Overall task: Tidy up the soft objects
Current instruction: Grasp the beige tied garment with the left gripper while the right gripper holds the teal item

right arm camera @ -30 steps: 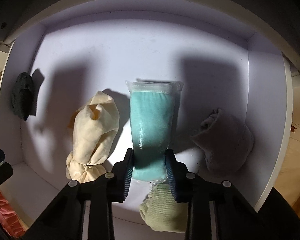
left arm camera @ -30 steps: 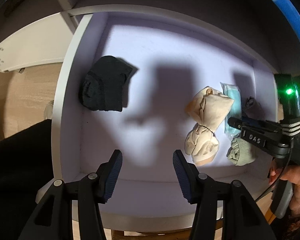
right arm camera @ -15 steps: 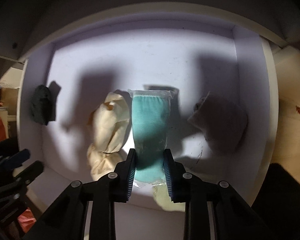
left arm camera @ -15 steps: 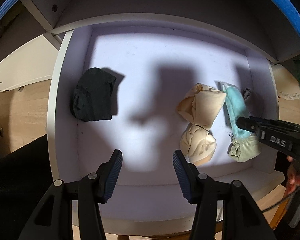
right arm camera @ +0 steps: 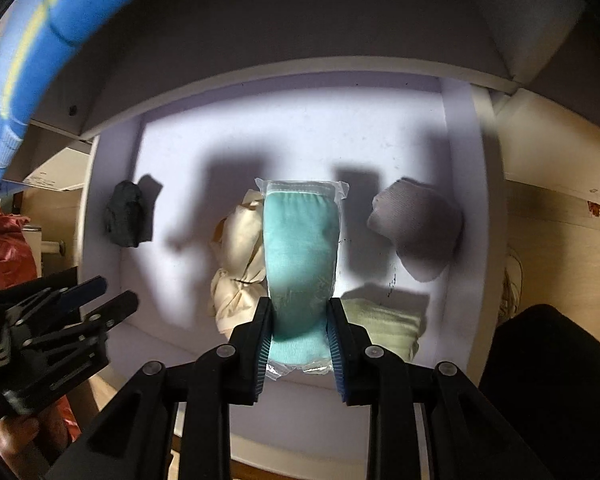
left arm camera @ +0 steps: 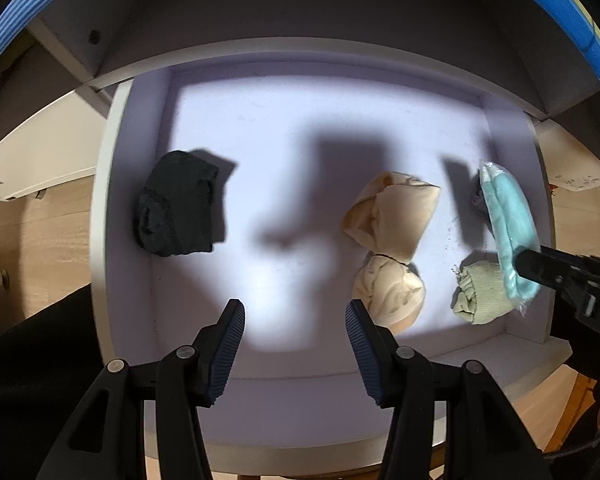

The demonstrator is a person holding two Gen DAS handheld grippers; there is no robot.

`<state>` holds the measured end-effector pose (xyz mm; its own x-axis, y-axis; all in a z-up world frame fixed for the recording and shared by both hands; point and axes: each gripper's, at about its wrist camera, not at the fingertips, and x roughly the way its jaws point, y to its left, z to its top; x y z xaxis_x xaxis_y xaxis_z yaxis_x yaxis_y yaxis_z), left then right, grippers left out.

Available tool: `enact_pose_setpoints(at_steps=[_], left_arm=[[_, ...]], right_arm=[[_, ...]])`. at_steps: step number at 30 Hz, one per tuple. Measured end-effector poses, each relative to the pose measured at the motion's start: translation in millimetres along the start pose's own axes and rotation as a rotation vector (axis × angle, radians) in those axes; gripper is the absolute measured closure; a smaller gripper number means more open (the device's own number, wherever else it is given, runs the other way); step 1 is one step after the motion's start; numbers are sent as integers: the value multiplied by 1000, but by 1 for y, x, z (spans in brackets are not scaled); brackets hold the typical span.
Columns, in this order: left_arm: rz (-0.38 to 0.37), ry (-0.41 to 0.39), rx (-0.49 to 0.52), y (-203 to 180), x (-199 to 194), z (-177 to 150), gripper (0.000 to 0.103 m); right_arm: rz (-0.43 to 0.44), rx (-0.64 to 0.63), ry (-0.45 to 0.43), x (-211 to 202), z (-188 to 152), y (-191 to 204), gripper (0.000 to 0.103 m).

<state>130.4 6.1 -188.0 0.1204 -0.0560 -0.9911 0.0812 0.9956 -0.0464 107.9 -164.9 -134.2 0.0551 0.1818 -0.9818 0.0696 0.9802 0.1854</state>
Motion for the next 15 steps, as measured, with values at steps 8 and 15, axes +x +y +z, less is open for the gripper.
enact_pose_setpoints(at_steps=[8, 15], left_arm=[[-74, 35, 68, -31, 26, 4, 50], [-101, 74, 107, -49, 61, 20, 50]], right_arm=[[-4, 60, -13, 5, -7, -6, 76], [8, 80, -5, 14, -5, -8, 76]])
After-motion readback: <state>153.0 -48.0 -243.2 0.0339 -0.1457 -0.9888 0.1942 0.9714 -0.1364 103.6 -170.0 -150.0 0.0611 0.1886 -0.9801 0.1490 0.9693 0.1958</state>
